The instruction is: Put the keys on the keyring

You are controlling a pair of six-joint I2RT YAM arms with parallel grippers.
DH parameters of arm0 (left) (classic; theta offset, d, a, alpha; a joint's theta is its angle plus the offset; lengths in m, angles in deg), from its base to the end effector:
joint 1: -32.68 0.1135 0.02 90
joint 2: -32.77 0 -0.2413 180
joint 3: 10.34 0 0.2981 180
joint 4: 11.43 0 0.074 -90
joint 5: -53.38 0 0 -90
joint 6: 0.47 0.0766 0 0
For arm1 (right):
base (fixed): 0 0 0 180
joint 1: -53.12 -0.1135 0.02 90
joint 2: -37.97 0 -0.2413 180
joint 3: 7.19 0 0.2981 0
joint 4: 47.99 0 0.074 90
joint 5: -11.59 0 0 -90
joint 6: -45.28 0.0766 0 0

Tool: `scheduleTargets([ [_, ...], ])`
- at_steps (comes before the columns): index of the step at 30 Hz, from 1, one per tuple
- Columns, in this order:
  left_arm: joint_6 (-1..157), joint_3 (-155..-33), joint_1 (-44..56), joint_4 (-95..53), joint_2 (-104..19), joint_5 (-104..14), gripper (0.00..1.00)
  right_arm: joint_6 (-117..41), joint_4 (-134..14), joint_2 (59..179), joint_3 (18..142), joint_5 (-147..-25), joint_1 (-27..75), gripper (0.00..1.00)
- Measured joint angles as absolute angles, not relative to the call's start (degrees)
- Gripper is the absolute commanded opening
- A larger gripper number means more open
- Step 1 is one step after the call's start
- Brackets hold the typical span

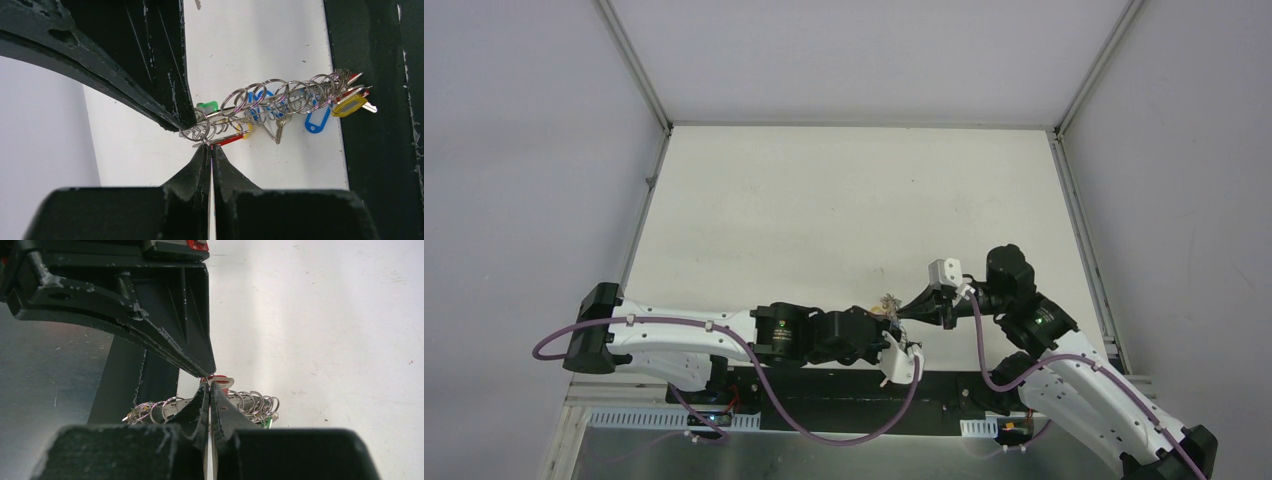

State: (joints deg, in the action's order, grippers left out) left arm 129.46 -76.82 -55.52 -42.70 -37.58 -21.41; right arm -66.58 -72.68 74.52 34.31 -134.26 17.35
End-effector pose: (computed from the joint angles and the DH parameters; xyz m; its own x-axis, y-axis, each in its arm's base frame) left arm 0.0313 -0.3564 0.2355 0.6009 0.5982 -0.5301 0.7460 -0.1816 0.6407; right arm 0.1522 0.1878 0.2434 0.1032 -0.1833 -0.9776 -0.9931 -0.0734 -0.0910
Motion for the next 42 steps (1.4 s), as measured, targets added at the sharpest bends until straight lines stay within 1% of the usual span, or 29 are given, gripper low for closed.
scheduleTargets([
  [12, 128.45, -78.11, -55.52, -43.03, -39.02, -20.36, 0.01, -59.55, -66.21, 71.77, 31.07, -130.76, 17.35, 0.00],
  [15, 127.51, -78.48, -55.52, -43.03, -39.02, -20.19, 0.09, -57.60, -64.33, 71.02, 30.48, -129.83, 17.35, 0.00],
  [17, 126.92, -78.59, -55.52, -42.90, -39.02, -20.15, 0.28, -56.77, -63.13, 70.63, 30.17, -129.41, 17.33, 0.00],
  [18, 126.26, -78.59, -55.52, -42.92, -39.02, -20.23, 0.35, -56.51, -62.45, 70.48, 30.07, -129.17, 17.35, 0.00],
  [19, 125.91, -78.59, -55.63, -43.08, -39.02, -20.41, 0.37, -56.29, -61.79, 70.30, 30.07, -128.58, 17.35, 0.00],
  [20, 125.46, -78.57, -55.89, -43.08, -39.02, -20.39, 0.44, -56.14, -61.01, 70.19, 30.07, -128.05, 17.35, 0.00],
  [21, 124.82, -78.57, -56.02, -43.01, -38.96, -20.43, 0.48, -55.94, -60.26, 70.13, 30.07, -127.64, 17.39, 0.00],
  [23, 123.97, -78.48, -56.26, -42.92, -38.69, -20.26, 0.51, -55.68, -59.37, 69.89, 30.04, -127.07, 17.39, 0.00],
  [26, 122.57, -77.94, -56.26, -42.38, -37.29, -19.62, 0.59, -55.48, -58.82, 69.54, 30.04, -126.59, 17.39, 0.00],
  [28, 121.52, -76.91, -56.26, -41.00, -35.17, -18.42, 0.70, -55.42, -58.47, 69.36, 29.87, -126.37, 17.39, 0.00],
  [31, 119.31, -75.01, -56.26, -38.27, -31.06, -16.47, 0.80, -55.28, -58.43, 69.14, 29.76, -126.11, 17.39, 0.00],
  [34, 117.28, -73.21, -56.24, -34.86, -26.04, -14.55, 0.87, -55.22, -58.12, 68.84, 29.47, -125.87, 17.39, 0.00],
  [38, 114.37, -72.73, -55.54, -31.56, -21.78, -14.27, 0.89, -55.04, -58.14, 68.47, 28.88, -125.76, 17.39, 0.00],
  [42, 110.68, -76.16, -52.24, -33.87, -22.41, -15.47, 0.91, -54.78, -58.14, 68.23, 28.84, -125.78, 17.39, 0.00],
])
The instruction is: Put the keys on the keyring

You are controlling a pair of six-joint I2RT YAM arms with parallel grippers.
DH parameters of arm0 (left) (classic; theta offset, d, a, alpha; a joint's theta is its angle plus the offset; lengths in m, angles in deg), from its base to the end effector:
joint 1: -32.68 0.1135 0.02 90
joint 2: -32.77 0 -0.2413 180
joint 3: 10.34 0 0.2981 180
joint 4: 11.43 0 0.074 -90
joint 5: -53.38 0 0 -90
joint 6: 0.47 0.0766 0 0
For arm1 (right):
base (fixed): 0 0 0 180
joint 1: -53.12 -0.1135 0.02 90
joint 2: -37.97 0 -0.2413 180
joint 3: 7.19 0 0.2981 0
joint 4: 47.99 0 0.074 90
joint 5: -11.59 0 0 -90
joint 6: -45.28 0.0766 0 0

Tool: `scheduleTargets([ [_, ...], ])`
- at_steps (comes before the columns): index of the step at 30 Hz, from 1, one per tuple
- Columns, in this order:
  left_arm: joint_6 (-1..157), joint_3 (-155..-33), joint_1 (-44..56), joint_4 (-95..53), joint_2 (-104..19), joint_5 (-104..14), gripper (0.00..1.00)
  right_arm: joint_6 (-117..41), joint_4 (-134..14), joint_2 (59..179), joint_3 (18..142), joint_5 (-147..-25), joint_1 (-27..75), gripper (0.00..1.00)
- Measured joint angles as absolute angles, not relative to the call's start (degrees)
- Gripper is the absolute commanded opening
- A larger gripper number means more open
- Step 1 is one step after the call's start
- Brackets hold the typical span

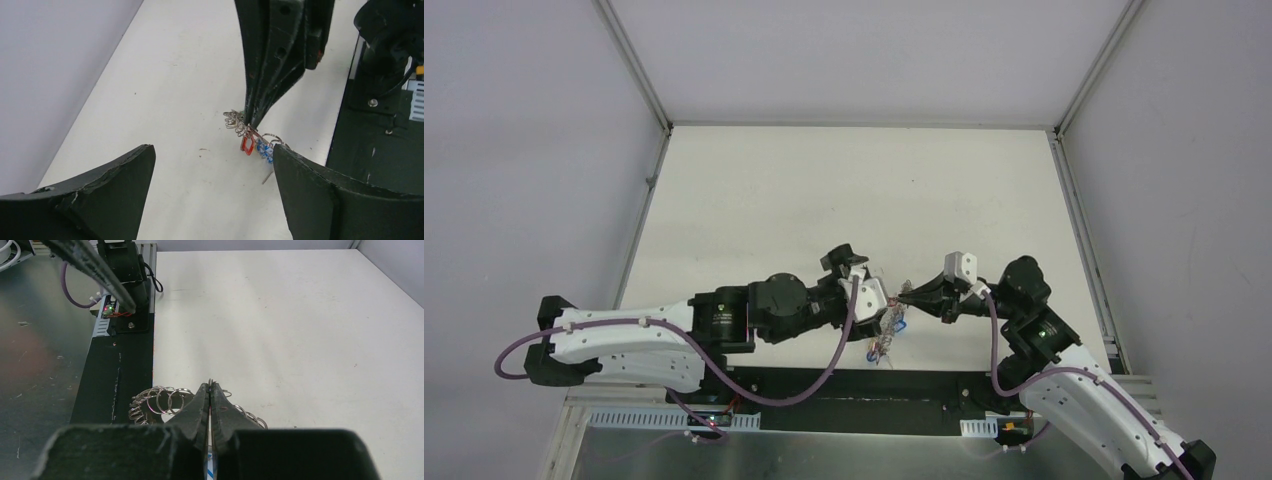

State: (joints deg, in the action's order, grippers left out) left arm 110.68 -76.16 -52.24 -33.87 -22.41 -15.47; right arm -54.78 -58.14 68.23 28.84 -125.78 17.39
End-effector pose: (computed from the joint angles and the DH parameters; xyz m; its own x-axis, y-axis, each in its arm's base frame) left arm 0.0556 -0.3139 0.3369 0.3070 0.3467 -0.8863 0.8438 0.3316 0.4220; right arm 0.1568 0.1822 0.2555 0.1121 -0.0651 -0.9916 -0.9866 0.1117 -0.1188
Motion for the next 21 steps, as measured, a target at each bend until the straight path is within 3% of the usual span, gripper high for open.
scheduleTargets([
  [4, 105.50, -78.77, -46.78, -35.67, -23.20, -20.21, 0.89, -54.54, -58.10, 67.53, 28.60, -125.78, 17.39, 0.00],
  [12, 90.42, -78.42, -28.94, -36.67, -24.22, -40.32, 0.83, -53.60, -58.14, 66.89, 28.16, -125.76, 17.39, 0.00],
  [21, 75.10, -62.90, -17.91, -20.89, -24.03, -65.78, 0.77, -52.01, -57.79, 66.81, 28.14, -125.78, 17.39, 0.00],
])
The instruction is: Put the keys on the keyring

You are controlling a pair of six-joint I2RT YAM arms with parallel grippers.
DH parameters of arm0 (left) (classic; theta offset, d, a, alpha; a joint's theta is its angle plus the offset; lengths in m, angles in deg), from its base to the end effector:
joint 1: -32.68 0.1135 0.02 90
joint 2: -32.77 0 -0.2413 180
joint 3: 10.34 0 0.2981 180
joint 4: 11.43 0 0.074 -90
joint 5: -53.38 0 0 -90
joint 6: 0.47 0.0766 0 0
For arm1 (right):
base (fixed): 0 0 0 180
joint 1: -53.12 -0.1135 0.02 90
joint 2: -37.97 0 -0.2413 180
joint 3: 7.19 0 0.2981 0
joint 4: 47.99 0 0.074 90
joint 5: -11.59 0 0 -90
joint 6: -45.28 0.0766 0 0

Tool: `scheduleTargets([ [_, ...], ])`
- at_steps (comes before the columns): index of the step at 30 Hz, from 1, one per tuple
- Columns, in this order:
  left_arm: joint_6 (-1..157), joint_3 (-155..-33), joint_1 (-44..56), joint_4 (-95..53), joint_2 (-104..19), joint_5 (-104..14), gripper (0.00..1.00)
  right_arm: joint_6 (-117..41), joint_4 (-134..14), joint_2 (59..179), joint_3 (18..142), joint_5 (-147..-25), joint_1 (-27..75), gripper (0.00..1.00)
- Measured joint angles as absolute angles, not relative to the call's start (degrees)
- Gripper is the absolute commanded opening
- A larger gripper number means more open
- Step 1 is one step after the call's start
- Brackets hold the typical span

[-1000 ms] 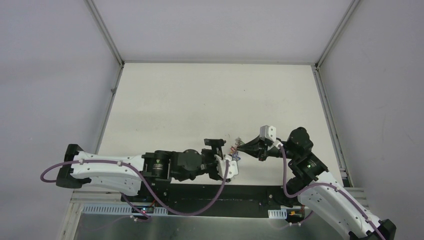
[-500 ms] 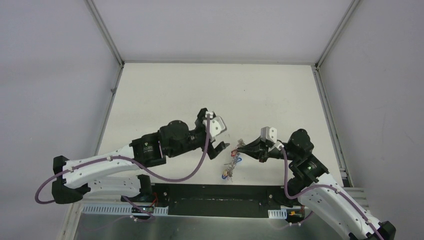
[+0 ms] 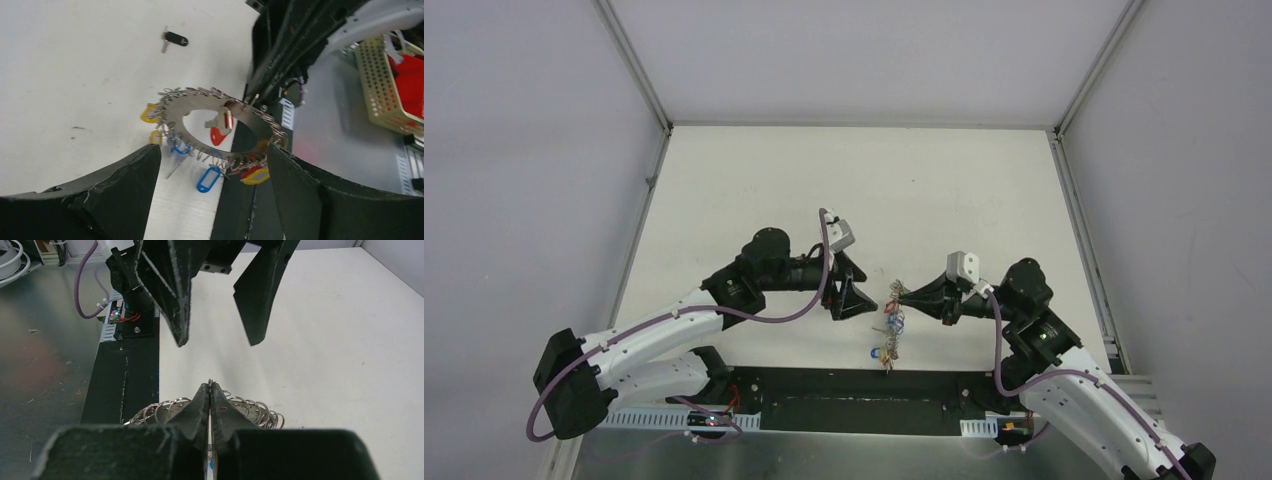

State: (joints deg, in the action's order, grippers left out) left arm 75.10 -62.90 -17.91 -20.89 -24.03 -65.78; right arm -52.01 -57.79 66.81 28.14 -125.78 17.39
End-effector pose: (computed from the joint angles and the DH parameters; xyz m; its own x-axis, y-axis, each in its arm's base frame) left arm 0.1756 -0.2725 0.2600 -0.3886 0.1302 -0.9121 0.9070 0.2283 -0.3539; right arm 0.1542 0.1803 0.2563 0.0794 -0.0488 -0.9957 -0.9897 0.1156 -0.0845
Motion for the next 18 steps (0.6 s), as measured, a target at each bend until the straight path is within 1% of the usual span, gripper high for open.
scheduleTargets([
  [3, 72.21, -57.91, -17.53, -11.19, -24.18, -71.71, 0.63, -51.42, -57.18, 66.78, 28.08, -125.78, 17.39, 0.00],
  [7, 73.26, -52.65, -17.51, 1.91, -24.29, -78.44, 0.61, -50.45, -56.18, 66.78, 27.88, -125.78, 17.39, 0.00],
  [9, 74.40, -51.27, -17.51, 5.84, -24.29, -79.90, 0.57, -49.86, -55.35, 66.78, 27.64, -125.83, 17.39, 0.00],
  [14, 78.00, -51.03, -17.51, 9.73, -24.29, -80.54, 0.50, -48.46, -54.12, 66.78, 26.87, -126.09, 17.39, 0.00],
  [17, 79.56, -51.03, -17.51, 11.06, -24.60, -80.49, 0.43, -47.85, -53.38, 66.78, 26.55, -126.22, 17.39, 0.00],
  [18, 79.91, -51.03, -17.51, 11.30, -24.81, -80.49, 0.42, -47.77, -53.31, 66.78, 26.55, -126.22, 17.39, 0.00],
])
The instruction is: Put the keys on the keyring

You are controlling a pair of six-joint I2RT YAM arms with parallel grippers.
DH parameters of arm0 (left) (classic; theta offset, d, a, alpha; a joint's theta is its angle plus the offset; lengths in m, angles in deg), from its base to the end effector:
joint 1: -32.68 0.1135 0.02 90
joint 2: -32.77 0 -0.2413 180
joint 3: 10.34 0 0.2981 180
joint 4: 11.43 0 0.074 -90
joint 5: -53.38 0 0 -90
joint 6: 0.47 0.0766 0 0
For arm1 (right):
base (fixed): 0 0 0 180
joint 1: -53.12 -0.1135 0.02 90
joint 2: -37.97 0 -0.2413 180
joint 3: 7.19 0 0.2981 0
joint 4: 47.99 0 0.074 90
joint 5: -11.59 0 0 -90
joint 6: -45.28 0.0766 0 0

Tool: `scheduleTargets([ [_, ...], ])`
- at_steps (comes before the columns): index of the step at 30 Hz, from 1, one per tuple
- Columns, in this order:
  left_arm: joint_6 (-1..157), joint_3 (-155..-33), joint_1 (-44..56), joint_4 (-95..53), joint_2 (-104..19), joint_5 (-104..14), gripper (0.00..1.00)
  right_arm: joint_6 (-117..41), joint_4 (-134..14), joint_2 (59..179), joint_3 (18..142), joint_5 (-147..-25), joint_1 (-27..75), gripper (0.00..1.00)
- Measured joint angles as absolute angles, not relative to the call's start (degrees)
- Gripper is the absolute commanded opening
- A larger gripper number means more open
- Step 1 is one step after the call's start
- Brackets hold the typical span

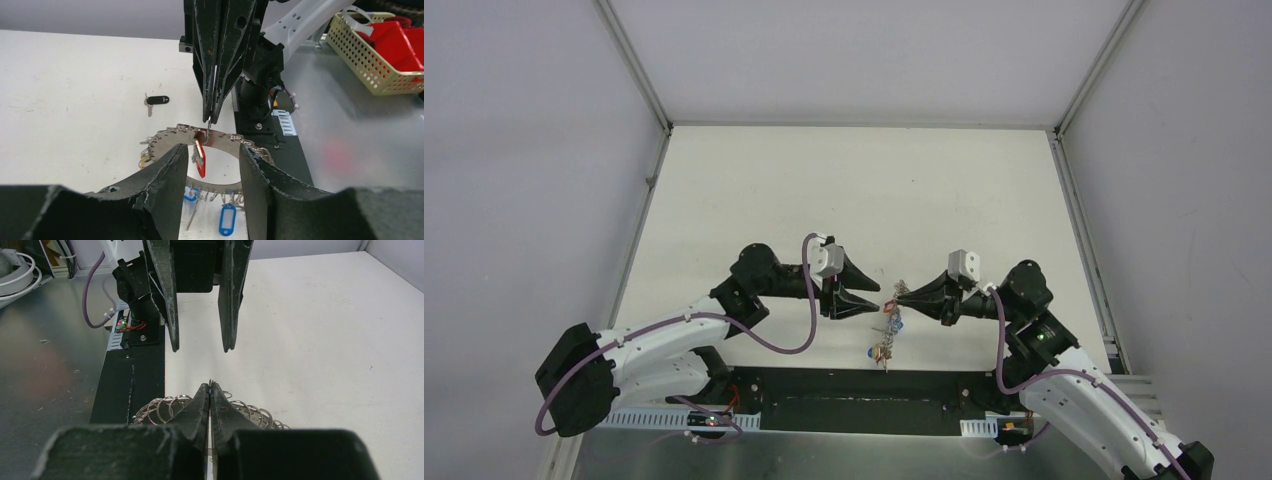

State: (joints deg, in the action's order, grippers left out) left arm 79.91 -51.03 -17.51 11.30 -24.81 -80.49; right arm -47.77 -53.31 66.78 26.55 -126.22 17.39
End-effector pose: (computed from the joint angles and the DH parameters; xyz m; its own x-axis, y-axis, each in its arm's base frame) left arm 0.1541 -0.2678 0.2437 -0.1021 -0.0657 -0.9926 0.9921 -0.0801 -0.0967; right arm 0.1544 0.1810 0.2545 0.0474 -0.0100 -0.9988 -0.9925 0.1121 -0.0482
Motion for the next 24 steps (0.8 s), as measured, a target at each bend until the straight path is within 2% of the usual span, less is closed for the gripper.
scheduleTargets([
  [8, 84.23, -52.01, -19.19, 9.29, -26.74, -80.12, 0.42, -47.31, -52.53, 66.61, 26.24, -126.26, 17.39, 0.00],
  [24, 89.24, -55.93, -21.38, 6.17, -30.91, -78.46, 0.25, -47.31, -52.13, 66.89, 26.24, -126.59, 17.39, 0.00],
])
